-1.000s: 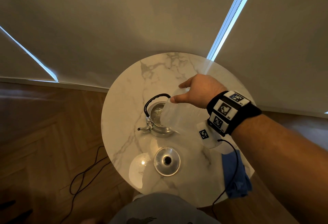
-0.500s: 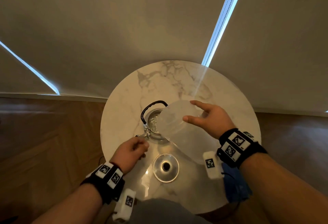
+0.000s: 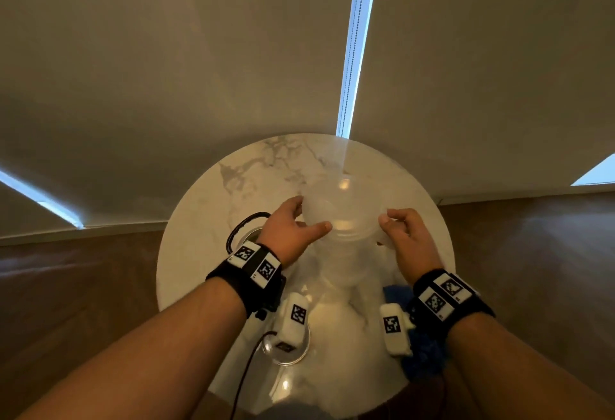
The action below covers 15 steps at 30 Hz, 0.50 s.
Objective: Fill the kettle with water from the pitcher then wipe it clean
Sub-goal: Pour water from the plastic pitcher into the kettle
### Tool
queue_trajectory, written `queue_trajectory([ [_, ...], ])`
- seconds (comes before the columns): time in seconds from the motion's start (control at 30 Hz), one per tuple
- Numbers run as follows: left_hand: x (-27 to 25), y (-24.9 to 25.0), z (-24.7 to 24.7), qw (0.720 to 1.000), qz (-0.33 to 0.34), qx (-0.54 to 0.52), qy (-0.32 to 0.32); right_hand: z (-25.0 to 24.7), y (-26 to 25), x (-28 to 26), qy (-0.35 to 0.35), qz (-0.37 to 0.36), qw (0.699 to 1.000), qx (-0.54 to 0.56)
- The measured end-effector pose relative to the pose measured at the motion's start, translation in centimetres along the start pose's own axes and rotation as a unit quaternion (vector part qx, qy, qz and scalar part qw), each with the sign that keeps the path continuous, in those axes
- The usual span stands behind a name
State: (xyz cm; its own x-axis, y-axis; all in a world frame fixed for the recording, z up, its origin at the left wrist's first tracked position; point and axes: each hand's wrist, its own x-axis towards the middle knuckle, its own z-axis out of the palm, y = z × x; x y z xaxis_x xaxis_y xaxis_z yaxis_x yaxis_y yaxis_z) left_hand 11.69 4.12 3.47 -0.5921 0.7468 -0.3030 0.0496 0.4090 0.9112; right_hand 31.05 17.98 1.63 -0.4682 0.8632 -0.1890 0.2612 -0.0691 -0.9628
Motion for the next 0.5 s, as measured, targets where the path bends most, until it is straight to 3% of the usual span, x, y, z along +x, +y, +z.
queue_trajectory([
  [0.2,2.9,0.1,2.5,0.998,0.027,0.056,-0.023,-1.7,2.0,1.6,-0.008,0.014,0.999,-0.038],
  [0.5,3.8,0.2,4.7,0.984,0.04,0.171,0.011,-2.8,2.8,3.7,-0.034,0.031,0.994,-0.103],
])
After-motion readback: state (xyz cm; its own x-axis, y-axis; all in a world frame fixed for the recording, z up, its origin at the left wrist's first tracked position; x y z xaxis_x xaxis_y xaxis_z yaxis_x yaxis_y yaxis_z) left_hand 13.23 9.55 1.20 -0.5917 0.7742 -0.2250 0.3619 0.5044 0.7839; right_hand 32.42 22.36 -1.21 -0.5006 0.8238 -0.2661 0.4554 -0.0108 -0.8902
